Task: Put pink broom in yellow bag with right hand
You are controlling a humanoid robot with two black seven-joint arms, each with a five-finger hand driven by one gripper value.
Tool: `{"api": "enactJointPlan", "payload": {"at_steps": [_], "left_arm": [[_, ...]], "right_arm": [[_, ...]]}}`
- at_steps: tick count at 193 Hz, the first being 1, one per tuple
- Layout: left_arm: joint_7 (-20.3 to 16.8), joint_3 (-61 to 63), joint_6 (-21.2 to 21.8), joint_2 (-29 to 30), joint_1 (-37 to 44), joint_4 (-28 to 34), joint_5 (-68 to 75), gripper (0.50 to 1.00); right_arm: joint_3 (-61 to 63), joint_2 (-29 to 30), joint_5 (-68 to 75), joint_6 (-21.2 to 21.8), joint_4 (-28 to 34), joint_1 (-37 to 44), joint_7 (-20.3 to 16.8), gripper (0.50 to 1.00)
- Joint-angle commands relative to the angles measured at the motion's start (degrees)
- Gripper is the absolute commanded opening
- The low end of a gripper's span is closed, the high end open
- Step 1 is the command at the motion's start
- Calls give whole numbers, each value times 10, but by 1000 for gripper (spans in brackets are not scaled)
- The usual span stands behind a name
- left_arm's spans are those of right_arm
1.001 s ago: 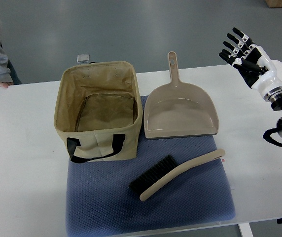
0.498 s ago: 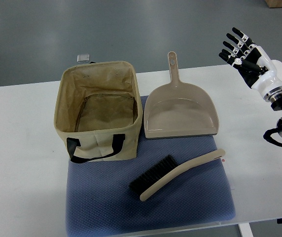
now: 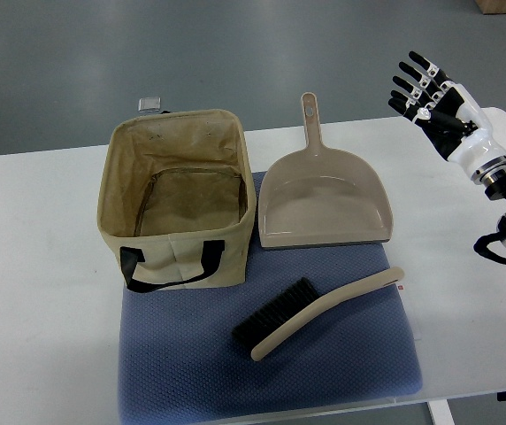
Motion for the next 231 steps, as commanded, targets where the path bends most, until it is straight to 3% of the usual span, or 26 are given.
{"api": "enactJointPlan", "payload": {"at_steps": [1, 112, 231], "left_arm": [[0, 0, 0, 0, 0, 0, 0, 1000], [0, 0, 0, 0, 0, 0, 0, 1000], [1, 0, 0, 0, 0, 0, 0, 1000]], "right_arm": [[1, -1, 0, 1, 0, -2, 0, 930], [-1, -7, -3, 2, 5, -2, 0, 930], [-27, -29, -9, 32, 5, 0, 3, 930]]}}
